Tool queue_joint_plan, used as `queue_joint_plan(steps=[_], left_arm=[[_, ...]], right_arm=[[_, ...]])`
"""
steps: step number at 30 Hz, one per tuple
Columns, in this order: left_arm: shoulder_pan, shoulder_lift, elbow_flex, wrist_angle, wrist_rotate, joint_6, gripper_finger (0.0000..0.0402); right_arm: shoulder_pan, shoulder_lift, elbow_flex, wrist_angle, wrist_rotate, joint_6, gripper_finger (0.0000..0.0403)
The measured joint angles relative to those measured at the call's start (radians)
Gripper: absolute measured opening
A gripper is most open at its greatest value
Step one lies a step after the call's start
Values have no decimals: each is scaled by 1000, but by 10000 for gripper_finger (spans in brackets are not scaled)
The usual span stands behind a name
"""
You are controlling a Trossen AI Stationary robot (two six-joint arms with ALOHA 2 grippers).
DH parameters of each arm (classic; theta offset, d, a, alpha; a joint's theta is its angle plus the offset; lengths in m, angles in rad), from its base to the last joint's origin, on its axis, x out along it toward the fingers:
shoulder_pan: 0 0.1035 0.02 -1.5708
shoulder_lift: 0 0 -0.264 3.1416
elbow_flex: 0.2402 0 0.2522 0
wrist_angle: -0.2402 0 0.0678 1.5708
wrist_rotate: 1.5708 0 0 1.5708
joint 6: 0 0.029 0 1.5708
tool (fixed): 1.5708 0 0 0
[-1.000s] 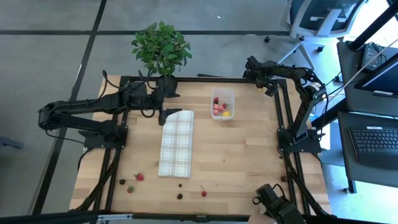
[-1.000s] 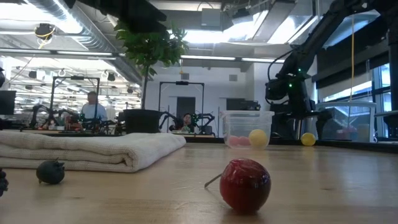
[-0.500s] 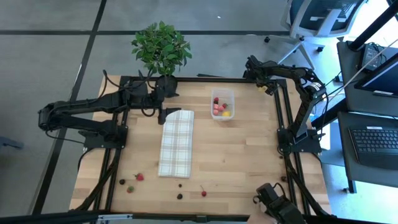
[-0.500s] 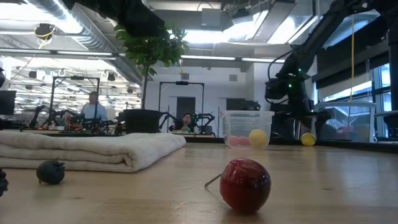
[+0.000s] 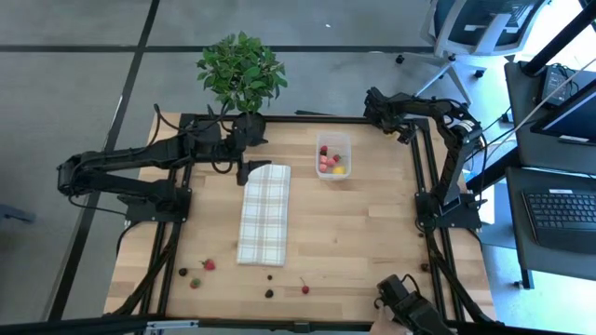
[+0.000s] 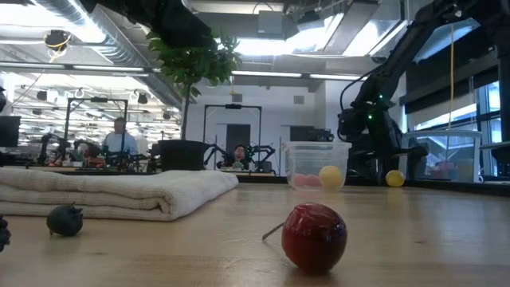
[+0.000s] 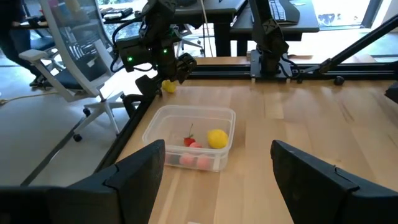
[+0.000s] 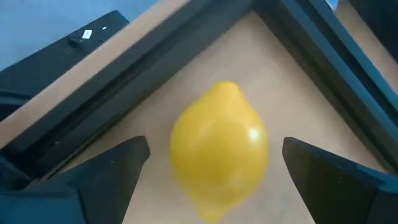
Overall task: Pick and placing Produce into tupperware
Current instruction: Put the lemon into the transparent bin
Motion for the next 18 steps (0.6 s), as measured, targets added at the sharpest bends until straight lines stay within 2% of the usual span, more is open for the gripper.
queue_joint_plan(steps=[7,18], left_arm=[[0,0,0,-7,0,0,284],[0,0,0,-8,0,-1,284]], right_arm=[[1,2,1,14,-9,3,373],[1,6,2,33,-9,-25,262]])
